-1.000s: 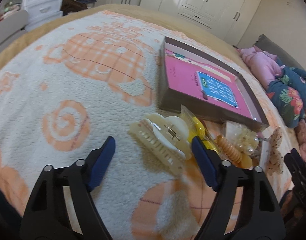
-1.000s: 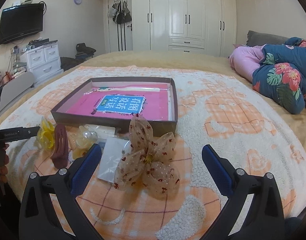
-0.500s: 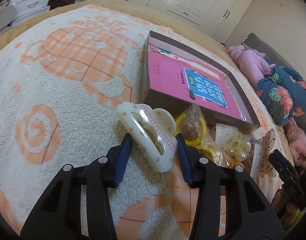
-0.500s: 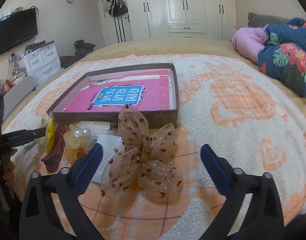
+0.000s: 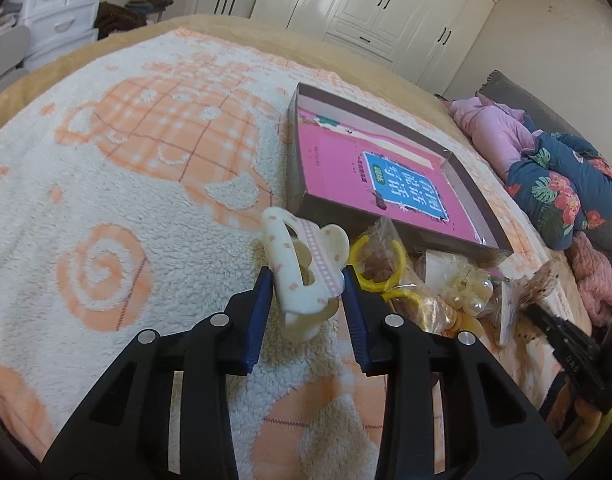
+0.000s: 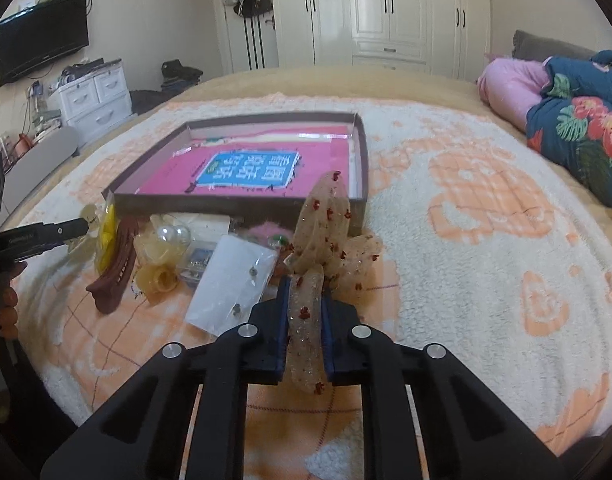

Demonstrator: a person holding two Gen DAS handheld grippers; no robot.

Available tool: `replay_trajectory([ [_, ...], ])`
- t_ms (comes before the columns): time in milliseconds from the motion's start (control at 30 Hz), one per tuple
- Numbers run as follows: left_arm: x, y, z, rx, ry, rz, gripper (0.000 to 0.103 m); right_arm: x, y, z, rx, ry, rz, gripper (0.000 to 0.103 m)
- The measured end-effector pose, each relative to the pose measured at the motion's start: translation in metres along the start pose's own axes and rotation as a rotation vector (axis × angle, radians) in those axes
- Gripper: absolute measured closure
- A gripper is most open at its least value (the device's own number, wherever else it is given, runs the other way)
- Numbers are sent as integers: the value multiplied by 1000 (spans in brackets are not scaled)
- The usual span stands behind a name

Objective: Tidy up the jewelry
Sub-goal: 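Carry the claw clip and bow into the tray and open both grippers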

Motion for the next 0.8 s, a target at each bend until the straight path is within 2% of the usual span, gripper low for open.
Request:
replay_trajectory([
  [200,2,-15,-8,8,42,-35,77,11,-15,-14,-15,23,-64,90],
  [433,20,-31,-14,10,63,-94,77,30,-16,-18,-5,21,-94,90],
  [800,54,-6,-34,-9,134,-109,77,80,0,-3,16,1,-154,90],
])
Point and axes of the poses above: each gripper's, at about its wrist camera, not at the fingertips, and y roughly the way its jaws point, z to its left, x to its top, the point moved 5 cm from there along y, roughly the way its jaws point, and after that the axes turned 8 degrees about -x, right-handed, at the moved point
